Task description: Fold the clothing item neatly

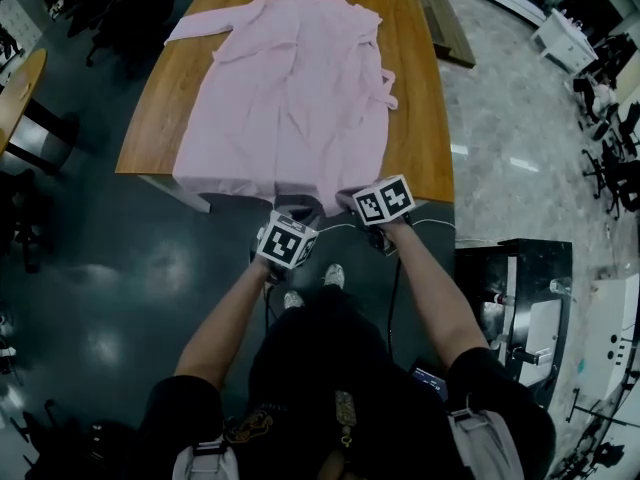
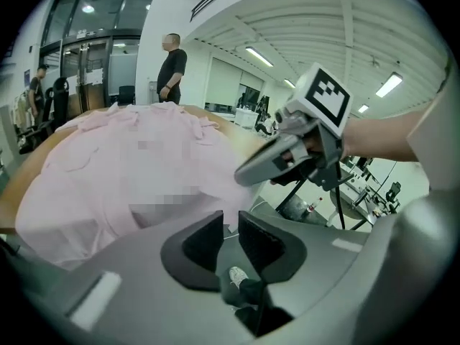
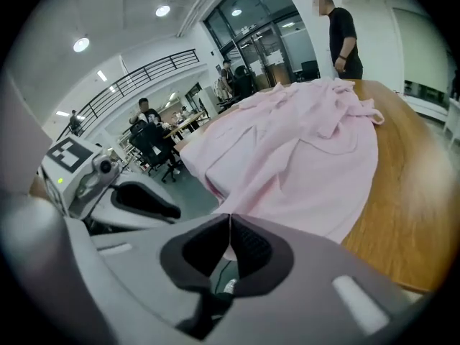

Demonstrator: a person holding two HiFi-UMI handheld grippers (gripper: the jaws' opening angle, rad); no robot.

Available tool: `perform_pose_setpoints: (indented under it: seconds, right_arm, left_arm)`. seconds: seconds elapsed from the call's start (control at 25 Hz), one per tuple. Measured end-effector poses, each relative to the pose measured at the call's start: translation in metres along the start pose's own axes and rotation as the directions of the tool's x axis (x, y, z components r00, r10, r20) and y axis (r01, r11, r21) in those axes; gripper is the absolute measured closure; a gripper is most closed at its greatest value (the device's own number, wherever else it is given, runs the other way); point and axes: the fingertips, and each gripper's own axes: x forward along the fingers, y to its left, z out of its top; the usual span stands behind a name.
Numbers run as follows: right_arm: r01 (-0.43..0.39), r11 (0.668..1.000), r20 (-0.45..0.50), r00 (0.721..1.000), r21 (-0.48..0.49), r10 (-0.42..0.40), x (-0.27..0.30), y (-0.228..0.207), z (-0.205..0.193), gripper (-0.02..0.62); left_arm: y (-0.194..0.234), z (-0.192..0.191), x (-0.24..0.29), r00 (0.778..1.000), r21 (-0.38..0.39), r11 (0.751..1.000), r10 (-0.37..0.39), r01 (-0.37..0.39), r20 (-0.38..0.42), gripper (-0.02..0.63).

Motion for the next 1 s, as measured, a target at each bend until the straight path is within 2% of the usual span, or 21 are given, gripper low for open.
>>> perform_pose_setpoints:
  seconds: [0.24,0.4,0.64,0.8,0.88,1.0]
  right_arm:
    - [0.001,0.999,-0.024,1.0,-0.032,-0.002,-0.008,0.009,-0.02,0.586]
    - [0.007,1.0,-0.013,1.0,-0.028,-0.008,-0.013,0.008,-0.026,0.586]
    - [-0.006,0.999,-0.014,1.0,-0.047,0.005,-0.019,0.005,-0.031,0.586]
    - [-0.011,0.997,-0.027,1.0,-0.079,0.009,-0.022,0.004,-0.03,0.586]
    - [-0.019,0.996,-0.032,0.999,-0.083,0.017,-0.023,0.003,-0.032,0.586]
    - [-0.029,0.996,-0.038,0.999,-0.082,0.026,-0.025,0.0,-0.036,0.586]
  left_arm:
    - [0.052,0.021,-0.006,0.997,-0.024,0.997,0.079,-0.079,0.016,0.531]
    - [0.071,0.056,0.007,0.994,0.007,0.995,0.099,-0.1,0.036,0.517]
    - [0.096,0.116,0.036,0.984,0.103,0.982,0.15,-0.159,0.092,0.441]
    - [0.107,0.149,0.063,0.988,0.141,0.981,0.119,-0.132,0.097,0.386]
    - [0.112,0.156,0.081,0.993,0.154,0.982,0.098,-0.107,0.069,0.353]
    - [0.121,0.165,0.1,0.994,0.199,0.974,0.108,-0.112,0.035,0.336]
